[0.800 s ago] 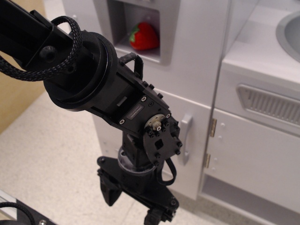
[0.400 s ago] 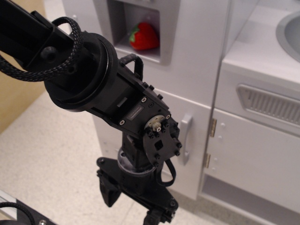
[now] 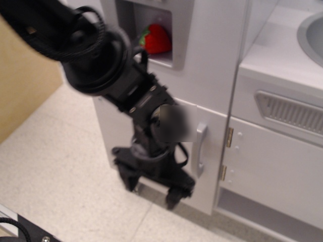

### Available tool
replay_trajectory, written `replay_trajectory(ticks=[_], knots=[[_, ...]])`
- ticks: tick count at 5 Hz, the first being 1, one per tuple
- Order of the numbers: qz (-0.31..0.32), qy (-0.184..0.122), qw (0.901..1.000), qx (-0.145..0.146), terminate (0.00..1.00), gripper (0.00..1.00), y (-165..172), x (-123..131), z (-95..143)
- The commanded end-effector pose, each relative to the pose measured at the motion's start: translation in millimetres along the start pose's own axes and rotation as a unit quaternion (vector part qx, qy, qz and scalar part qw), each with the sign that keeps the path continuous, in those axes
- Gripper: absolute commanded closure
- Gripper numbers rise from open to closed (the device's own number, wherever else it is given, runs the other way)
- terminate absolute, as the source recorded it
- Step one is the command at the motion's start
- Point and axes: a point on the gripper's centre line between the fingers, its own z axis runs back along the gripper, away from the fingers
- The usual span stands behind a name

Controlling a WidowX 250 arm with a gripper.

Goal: Open low fridge

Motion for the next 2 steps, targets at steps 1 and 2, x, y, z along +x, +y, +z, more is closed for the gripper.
replay_trajectory(ticks=[1, 2], knots=[[0.046, -0.053, 0.9975, -0.005, 0.0, 0.0, -2.8, 60.3, -9.6], [0.048, -0.078, 0.9958, -0.002, 0.0, 0.0, -7.3, 79.2, -14.2]])
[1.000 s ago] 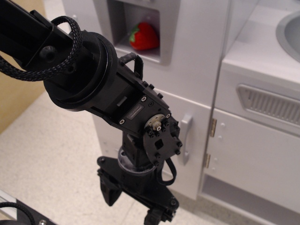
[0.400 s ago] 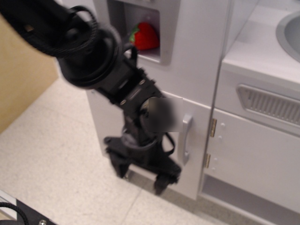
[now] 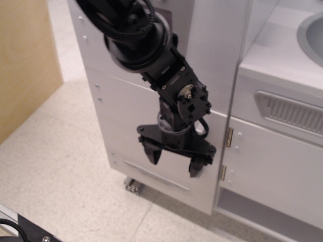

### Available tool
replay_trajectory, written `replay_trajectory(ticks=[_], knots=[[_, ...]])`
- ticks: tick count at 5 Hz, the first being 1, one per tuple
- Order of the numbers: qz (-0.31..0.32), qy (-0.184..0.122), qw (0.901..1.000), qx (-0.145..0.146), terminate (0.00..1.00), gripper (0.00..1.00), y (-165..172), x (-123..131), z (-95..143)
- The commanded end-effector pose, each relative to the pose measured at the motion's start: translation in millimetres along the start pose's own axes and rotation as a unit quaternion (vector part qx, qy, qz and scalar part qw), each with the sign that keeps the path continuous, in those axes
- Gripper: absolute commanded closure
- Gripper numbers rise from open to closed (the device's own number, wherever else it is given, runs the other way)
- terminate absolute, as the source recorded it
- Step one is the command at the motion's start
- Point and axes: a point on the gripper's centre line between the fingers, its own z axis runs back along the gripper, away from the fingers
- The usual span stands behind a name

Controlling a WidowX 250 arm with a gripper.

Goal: Open low fridge

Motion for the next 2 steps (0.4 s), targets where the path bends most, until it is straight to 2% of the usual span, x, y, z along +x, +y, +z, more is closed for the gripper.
replay_trajectory(ticks=[1, 2], knots=[[0.009, -0.039, 0.9992, -0.007, 0.0, 0.0, -4.2, 43.4, -5.1], [0.005, -0.039, 0.9992, -0.011, 0.0, 0.0, -5.3, 54.6, -12.7]])
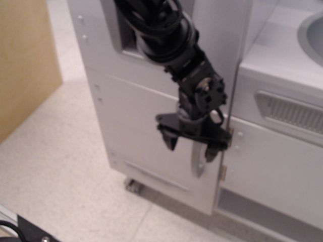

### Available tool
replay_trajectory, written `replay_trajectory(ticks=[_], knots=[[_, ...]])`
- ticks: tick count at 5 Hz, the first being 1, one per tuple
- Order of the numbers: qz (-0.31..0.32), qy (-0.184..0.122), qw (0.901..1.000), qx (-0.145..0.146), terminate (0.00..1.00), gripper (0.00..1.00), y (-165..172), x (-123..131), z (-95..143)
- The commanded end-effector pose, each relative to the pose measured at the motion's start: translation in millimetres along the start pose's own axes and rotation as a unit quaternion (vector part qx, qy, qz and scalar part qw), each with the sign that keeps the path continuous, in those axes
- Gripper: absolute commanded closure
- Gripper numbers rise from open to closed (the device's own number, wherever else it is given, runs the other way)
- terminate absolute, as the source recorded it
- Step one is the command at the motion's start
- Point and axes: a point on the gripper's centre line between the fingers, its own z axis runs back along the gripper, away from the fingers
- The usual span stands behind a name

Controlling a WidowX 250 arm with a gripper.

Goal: Open low fridge

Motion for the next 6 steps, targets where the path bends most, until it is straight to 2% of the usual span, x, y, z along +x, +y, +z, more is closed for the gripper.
replay_trajectory(ticks=[1, 2, 5, 6], knots=[[-0.01, -0.024, 0.9997, -0.002, 0.0, 0.0, 0.6, 21.0, -1.3], [-0.016, -0.025, 0.9995, -0.009, 0.0, 1.0, 1.0, 19.4, -1.3], [-0.051, -0.033, 0.9981, -0.009, 0.0, 1.0, 3.8, 0.5, -0.4], [-0.066, -0.015, 0.9976, -0.01, 0.0, 1.0, 13.5, -19.8, 5.5]])
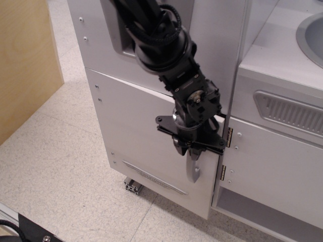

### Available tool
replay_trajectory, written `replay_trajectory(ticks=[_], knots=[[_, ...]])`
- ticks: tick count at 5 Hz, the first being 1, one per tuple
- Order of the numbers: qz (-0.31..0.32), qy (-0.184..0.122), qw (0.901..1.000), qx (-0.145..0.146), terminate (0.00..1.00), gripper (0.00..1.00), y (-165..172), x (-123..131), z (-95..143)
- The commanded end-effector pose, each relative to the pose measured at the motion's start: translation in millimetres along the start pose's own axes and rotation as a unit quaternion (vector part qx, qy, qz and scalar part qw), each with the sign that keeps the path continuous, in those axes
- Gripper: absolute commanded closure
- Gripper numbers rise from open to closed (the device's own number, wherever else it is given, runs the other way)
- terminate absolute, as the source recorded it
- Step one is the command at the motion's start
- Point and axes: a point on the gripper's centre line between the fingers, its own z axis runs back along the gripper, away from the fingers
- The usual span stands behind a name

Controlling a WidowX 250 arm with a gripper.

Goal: Open low fridge

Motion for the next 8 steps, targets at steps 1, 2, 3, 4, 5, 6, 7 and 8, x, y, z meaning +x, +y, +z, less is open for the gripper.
replay_trajectory(ticks=[1, 2, 3, 4, 5, 6, 7, 8], knots=[[-0.046, 0.023, 0.9986, -0.012, 0.0, 1.0, 17.8, -34.5, 30.8], [-0.068, 0.034, 0.9971, -0.009, 0.0, 0.0, 27.2, -44.5, 54.6], [-0.054, 0.036, 0.9975, -0.028, 0.0, 0.0, 30.7, -37.7, 84.1], [-0.037, 0.017, 0.9977, -0.054, 0.0, 0.0, 25.4, -20.6, 109.1], [-0.028, 0.009, 0.9976, -0.063, 0.0, 0.0, 12.2, -2.4, 108.5], [-0.022, 0.0, 0.998, -0.059, 0.0, 0.0, 0.6, 15.1, 94.3], [-0.026, 0.012, 0.9987, -0.042, 0.0, 0.0, -11.0, 25.0, 67.4], [-0.043, 0.026, 0.9985, -0.022, 0.0, 0.0, -18.2, 22.0, 40.1]])
